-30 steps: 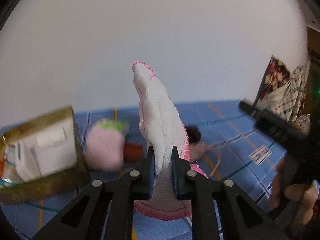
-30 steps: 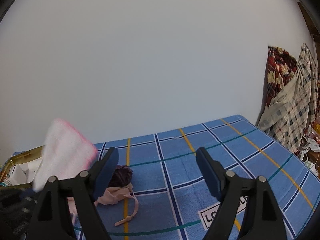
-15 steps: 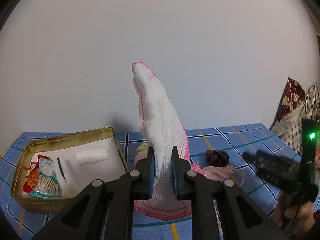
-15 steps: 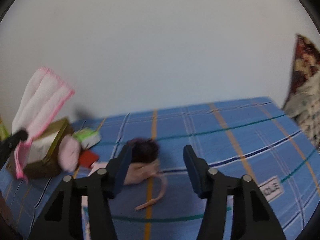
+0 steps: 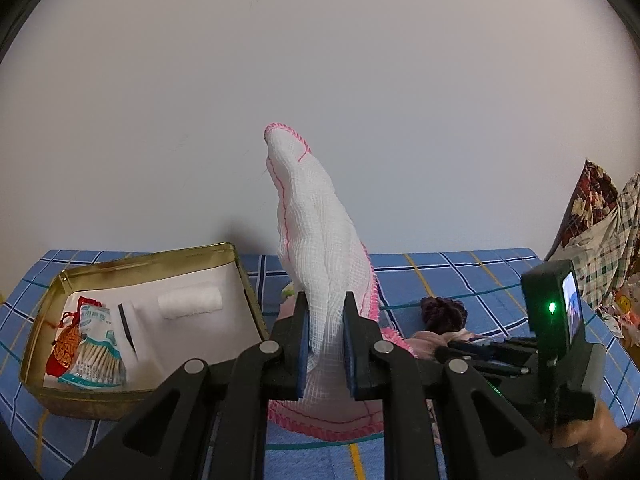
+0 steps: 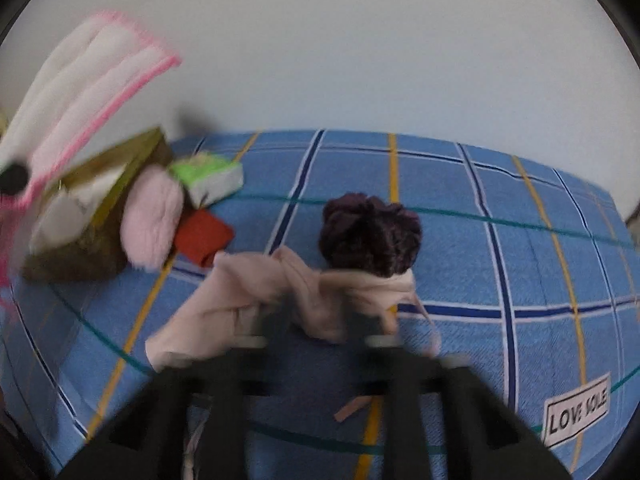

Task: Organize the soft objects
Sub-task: 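Grasp the white towel with the left tool while the right tool grasps the pink cloth pouch, then lift the towel with the left tool while the right tool carries the pink pouch over the tray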

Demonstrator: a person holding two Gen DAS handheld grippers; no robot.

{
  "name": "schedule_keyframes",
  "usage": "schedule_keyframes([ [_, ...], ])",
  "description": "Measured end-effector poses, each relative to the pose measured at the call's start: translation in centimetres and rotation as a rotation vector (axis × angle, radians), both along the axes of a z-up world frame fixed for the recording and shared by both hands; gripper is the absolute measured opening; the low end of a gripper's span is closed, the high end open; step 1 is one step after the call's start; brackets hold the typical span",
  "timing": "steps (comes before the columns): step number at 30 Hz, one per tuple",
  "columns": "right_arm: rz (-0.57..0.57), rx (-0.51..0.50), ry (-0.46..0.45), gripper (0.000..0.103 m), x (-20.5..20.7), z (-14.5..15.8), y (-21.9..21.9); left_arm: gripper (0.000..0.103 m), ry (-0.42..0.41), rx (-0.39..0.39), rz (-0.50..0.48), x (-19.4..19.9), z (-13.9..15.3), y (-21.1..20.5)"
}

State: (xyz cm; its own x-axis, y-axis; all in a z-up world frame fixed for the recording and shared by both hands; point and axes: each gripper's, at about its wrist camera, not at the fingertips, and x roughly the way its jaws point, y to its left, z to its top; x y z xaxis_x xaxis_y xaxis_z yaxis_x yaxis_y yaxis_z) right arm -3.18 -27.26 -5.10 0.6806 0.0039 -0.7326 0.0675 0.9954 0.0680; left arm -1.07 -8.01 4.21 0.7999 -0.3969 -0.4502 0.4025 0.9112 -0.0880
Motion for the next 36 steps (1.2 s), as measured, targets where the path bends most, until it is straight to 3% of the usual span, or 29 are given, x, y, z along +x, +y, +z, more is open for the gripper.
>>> schedule_keyframes([
  [6, 0.024, -0.056, -0.079, 0.005, -2.5, 1.6, 1.0, 0.016, -0.004, -0.001, 0.017, 0.3, 0.3, 0.4],
  [12, 0.042, -0.118, -0.294, 0.005, -5.8, 6.8, 2.2, 0.016, -0.005, -0.014, 0.018, 0.2, 0.5, 0.9],
  [17, 0.08, -0.187, -0.335, 0.005, -6.0, 10.1, 3.8, 0.016, -0.009, -0.038, 0.017, 0.0, 1.0, 1.6],
  [20, 0.075, -0.132, -0.346, 0.005, -5.6, 11.8, 3.8, 0.016, -0.012, -0.056, 0.017, -0.2, 1.1, 2.4],
  [28, 0.06, 0.171, -0.375, 0.005, -5.4, 14.8, 1.9, 0.016, -0.048, -0.06, 0.036, -0.9, 1.8, 4.1],
  [36, 0.048, 0.252, -0.404, 0.005, -5.0, 16.5, 2.2, 0.016, -0.052, -0.078, 0.058, -0.8, 2.2, 6.2],
])
